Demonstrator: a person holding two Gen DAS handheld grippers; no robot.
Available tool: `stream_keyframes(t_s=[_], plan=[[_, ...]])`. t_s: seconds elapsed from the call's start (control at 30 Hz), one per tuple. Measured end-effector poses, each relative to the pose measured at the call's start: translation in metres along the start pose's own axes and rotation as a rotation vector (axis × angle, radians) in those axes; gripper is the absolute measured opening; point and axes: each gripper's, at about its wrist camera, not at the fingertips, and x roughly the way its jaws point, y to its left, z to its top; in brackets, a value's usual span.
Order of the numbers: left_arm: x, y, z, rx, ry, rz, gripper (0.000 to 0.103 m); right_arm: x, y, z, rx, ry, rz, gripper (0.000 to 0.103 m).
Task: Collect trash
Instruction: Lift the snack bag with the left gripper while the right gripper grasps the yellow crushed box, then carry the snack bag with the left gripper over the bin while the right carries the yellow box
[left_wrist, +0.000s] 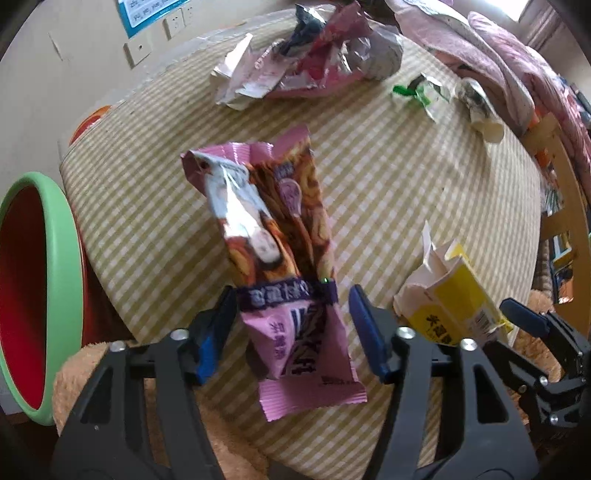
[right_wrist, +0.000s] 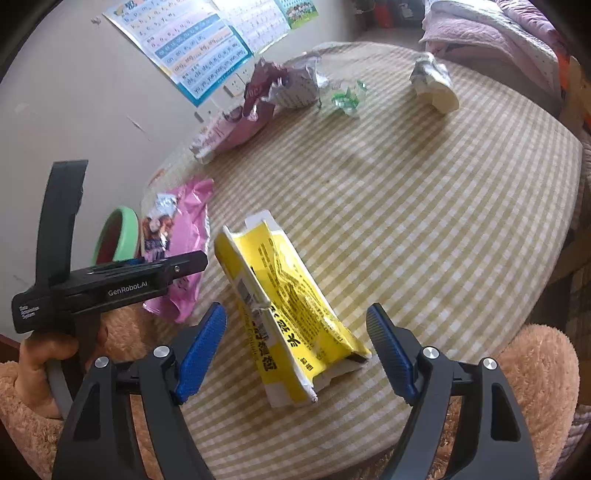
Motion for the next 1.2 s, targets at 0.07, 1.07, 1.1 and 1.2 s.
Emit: stream_keyframes(t_s=[0.07, 1.07, 1.1, 1.2], plan=[[0.001, -0.003, -0.002, 0.017, -0.008, 0.024, 0.043, 0.004, 0.0, -0.001, -0.008, 0.013, -0.007, 0.075], [-0.089, 0.008, -0.008, -0.02, -0.27, 0.062, 0.039, -0.067, 0.051, 0.018, -0.08, -0.225, -0.022, 0.033], [-0.091, 0.01, -0.009, -0.025, -0.276, 0.059, 0.039, -0.068, 0.055, 0.019, -0.089, -0.227, -0.022, 0.033], [-0.096, 0.017, -0.011, -0.039, -0.292, 0.057, 0.039, -0.07, 0.067, 0.019, -0.115, -0.228, -0.021, 0.033]])
